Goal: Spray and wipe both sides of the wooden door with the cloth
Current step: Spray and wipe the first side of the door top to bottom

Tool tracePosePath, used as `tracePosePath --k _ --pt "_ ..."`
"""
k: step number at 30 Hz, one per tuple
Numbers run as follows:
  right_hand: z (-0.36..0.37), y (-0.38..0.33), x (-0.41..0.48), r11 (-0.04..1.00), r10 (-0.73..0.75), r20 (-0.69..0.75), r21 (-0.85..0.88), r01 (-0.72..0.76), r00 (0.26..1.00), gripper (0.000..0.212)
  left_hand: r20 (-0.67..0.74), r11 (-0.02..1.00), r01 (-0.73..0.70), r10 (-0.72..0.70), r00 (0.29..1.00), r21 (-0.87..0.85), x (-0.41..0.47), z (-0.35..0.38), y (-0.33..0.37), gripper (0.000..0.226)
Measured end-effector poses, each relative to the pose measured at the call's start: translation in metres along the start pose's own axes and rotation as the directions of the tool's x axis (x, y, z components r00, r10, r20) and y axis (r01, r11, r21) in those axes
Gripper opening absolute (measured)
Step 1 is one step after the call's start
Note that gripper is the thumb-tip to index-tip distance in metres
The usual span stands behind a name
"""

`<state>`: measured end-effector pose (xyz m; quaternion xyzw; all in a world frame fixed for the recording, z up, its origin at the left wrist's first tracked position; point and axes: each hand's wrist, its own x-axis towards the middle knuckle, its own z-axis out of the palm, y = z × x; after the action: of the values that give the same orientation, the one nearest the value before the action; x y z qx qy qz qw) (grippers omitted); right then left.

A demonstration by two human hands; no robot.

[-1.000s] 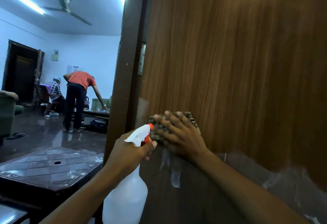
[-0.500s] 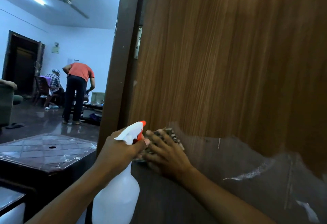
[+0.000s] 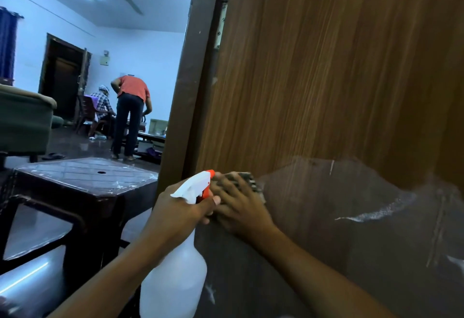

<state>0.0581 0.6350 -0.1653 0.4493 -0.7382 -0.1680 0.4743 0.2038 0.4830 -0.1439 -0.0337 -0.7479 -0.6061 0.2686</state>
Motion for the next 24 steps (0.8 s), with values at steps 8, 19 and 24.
tracePosePath --k 8,19,24 --pt "-0.041 0.072 0.011 0.829 0.469 -0.335 -0.151 -0.538 0.817 0.048 0.008 1.000 0.010 -0.010 1.000 0.002 -0.010 0.013 -0.001 0.049" --pt "-0.061 0.102 -0.134 0.827 0.426 -0.271 -0.269 -0.493 0.863 0.053 0.071 0.999 -0.027 0.028 0.997 -0.019 -0.039 0.055 0.009 0.039" --pt "-0.071 0.116 -0.069 0.822 0.467 -0.331 -0.178 -0.541 0.820 0.045 0.107 0.998 -0.062 0.064 0.992 -0.025 -0.046 0.082 0.023 0.037"
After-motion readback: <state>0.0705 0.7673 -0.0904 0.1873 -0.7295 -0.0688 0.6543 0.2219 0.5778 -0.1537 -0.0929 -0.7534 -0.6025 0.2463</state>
